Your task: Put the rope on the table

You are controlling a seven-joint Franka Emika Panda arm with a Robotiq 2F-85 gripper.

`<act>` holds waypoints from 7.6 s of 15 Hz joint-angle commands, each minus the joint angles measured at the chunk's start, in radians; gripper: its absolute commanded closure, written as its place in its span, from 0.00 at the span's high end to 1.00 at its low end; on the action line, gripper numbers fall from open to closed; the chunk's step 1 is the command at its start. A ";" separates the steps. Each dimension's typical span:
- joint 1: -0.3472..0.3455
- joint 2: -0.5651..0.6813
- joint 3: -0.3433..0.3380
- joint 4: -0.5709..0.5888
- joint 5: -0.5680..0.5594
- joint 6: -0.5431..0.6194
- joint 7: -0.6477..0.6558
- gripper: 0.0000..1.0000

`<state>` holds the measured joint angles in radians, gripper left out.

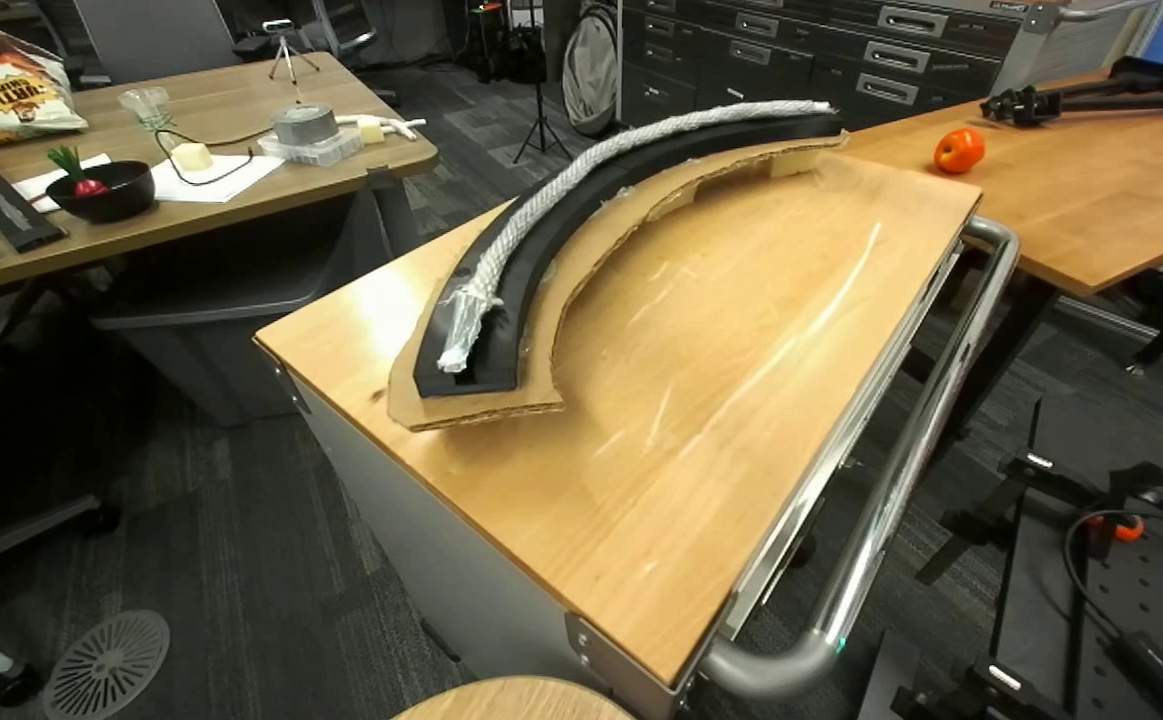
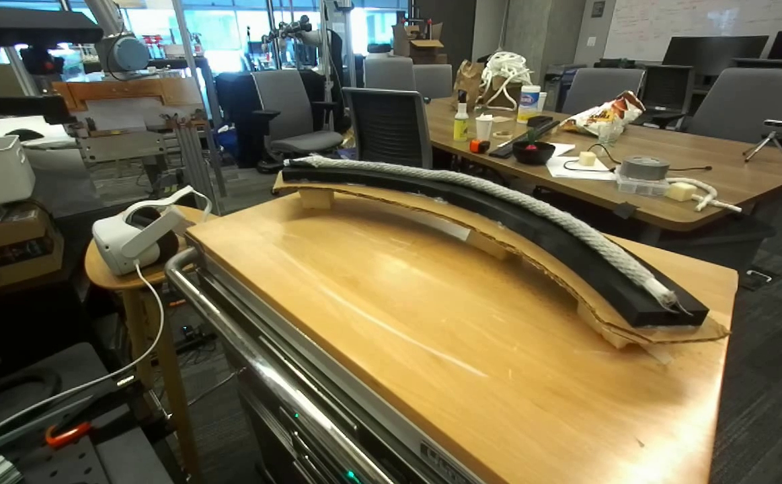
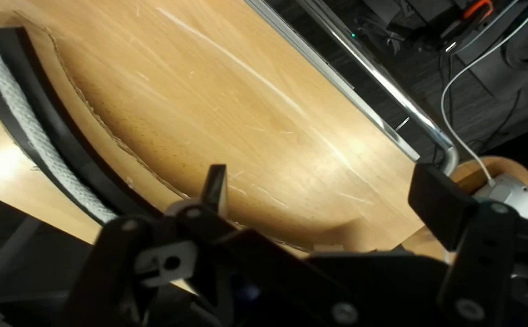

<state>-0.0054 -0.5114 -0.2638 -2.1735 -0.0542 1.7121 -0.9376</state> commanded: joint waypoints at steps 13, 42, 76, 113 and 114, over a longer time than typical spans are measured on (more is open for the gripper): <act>0.079 -0.038 0.086 0.021 -0.023 -0.107 -0.406 1.00; 0.151 0.596 0.356 0.289 -0.084 0.207 -0.263 1.00; 0.120 0.922 0.485 0.481 0.032 0.368 -0.429 0.03; 0.160 0.412 0.452 -0.035 -0.259 0.219 -0.083 1.00; 0.156 0.394 0.442 -0.043 -0.291 0.241 -0.118 1.00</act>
<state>0.1548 0.0075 0.1978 -2.1152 -0.2640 1.8963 -0.9654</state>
